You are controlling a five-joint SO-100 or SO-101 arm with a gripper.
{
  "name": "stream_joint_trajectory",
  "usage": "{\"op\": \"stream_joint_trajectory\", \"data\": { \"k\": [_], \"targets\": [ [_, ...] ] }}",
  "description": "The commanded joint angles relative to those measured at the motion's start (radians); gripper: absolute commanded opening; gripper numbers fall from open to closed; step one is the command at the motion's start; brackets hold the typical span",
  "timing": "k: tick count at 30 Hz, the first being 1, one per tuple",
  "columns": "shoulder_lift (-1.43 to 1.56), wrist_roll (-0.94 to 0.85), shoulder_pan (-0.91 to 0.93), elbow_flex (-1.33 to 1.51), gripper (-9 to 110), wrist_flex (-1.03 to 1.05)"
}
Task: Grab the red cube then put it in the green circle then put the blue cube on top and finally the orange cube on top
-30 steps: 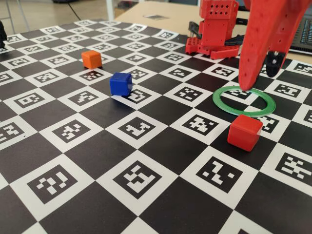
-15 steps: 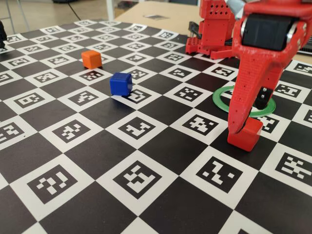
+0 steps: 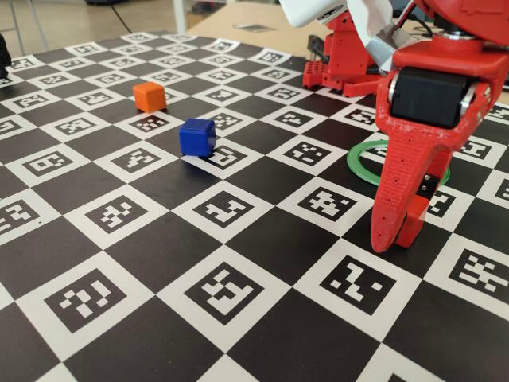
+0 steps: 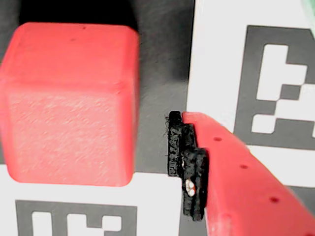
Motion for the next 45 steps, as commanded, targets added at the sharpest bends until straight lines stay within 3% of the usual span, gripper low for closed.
{"op": "stream_joint_trajectory", "data": {
  "k": [1,24,38,45],
  "targets": [
    [0.021,-0.014,0.018,-0.014,42,-0.008],
    [0.006,-0.069,0.021,-0.018,38,-0.012],
    [0.025,-0.092,0.032,-0.020,7,-0.066],
    [0.051,-0.137,0.054,-0.054,2,0.012]
  ]
}}
